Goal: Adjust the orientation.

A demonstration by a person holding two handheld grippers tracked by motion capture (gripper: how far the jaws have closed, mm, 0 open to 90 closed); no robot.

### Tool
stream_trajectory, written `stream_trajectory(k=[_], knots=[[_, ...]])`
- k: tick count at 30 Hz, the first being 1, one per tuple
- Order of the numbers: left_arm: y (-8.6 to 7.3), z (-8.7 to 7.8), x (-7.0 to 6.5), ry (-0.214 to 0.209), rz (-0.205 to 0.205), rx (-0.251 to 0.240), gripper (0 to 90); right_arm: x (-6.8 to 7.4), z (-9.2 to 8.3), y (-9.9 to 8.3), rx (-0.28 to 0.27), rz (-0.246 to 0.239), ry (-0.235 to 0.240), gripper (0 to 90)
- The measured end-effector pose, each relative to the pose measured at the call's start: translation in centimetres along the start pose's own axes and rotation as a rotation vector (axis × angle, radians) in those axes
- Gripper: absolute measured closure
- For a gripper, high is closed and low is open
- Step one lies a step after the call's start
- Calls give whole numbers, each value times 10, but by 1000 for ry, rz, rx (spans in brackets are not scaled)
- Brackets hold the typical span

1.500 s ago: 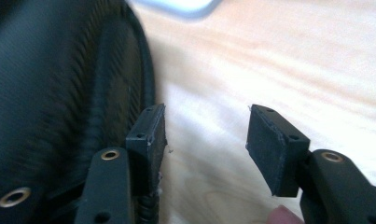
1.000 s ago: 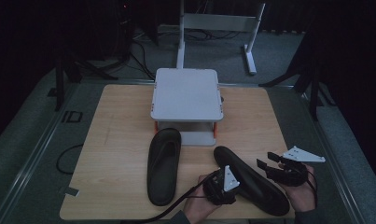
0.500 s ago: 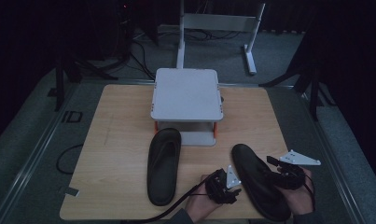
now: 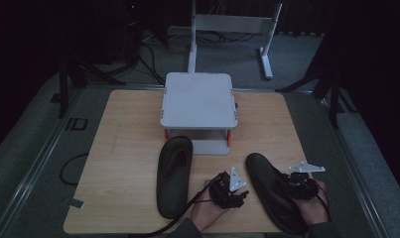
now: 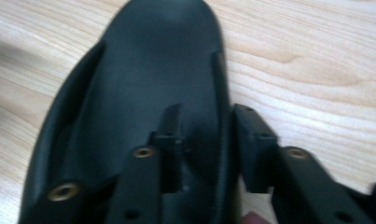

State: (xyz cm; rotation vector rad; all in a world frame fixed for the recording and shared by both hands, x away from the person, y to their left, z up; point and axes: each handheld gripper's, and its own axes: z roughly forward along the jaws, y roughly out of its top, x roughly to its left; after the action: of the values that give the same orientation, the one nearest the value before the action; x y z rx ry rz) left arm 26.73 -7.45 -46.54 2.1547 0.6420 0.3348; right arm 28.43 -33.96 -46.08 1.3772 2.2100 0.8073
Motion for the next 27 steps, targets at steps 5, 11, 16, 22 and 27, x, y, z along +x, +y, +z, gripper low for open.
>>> stream_trajectory(k=[5, 11, 16, 22, 27], knots=[[1, -4, 4, 14, -10, -11, 486, 7, 4, 7, -13, -33, 85, 755], [1, -13, 17, 50, -39, -37, 486, 47, 20, 26, -28, -173, 206, 726], [-2, -12, 29, 88, -70, -24, 476, 53, 9, 37, -97, -182, 250, 563], [-8, -3, 44, 133, -108, 24, 454, 38, -16, 29, -129, -147, 233, 491], [-8, 5, 54, 148, -127, 45, 440, 32, -22, 8, -101, -124, 227, 492]])
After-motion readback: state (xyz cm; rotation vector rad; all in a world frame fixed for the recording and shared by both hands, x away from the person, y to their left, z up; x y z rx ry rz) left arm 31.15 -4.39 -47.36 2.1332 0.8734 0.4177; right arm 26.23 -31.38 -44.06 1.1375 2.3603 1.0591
